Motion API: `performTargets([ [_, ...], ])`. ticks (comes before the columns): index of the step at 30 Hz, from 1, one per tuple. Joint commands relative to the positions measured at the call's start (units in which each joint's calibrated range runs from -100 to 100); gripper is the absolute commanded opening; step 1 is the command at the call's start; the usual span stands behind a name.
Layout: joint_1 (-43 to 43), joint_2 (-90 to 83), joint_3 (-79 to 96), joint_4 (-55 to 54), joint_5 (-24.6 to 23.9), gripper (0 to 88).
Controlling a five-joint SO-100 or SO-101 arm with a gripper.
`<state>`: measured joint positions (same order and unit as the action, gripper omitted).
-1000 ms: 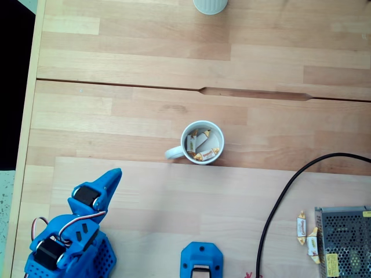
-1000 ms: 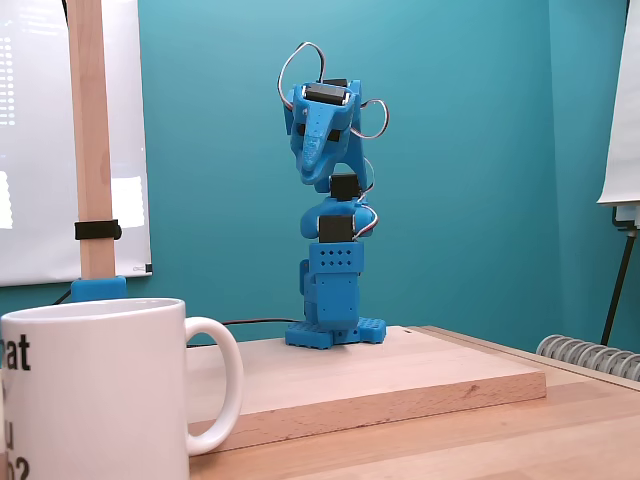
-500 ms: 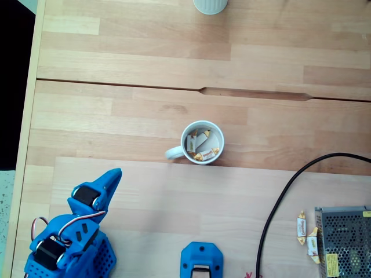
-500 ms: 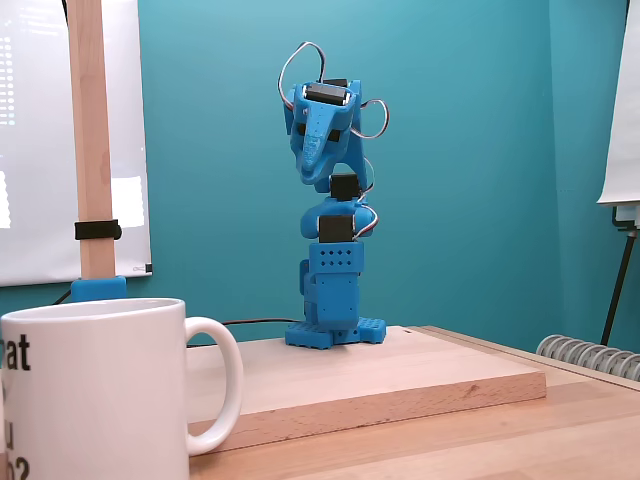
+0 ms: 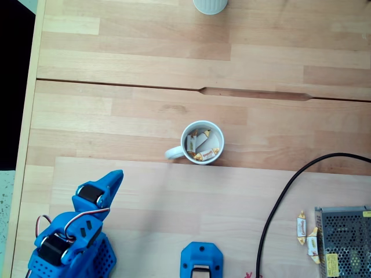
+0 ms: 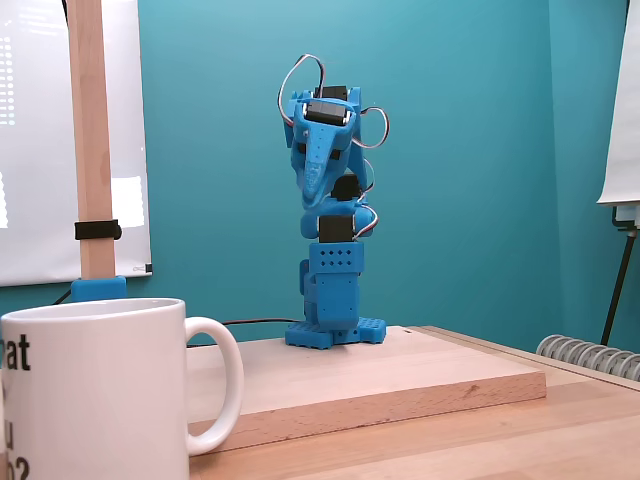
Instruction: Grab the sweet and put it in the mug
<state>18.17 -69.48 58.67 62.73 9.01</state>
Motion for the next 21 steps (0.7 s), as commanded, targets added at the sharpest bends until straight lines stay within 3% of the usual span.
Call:
performTargets([
  [1,-0.09,0.46,0.65,0.09,0.10,3.2],
  [21,-0.16,0.46,1.36,0.17,0.05,3.1],
])
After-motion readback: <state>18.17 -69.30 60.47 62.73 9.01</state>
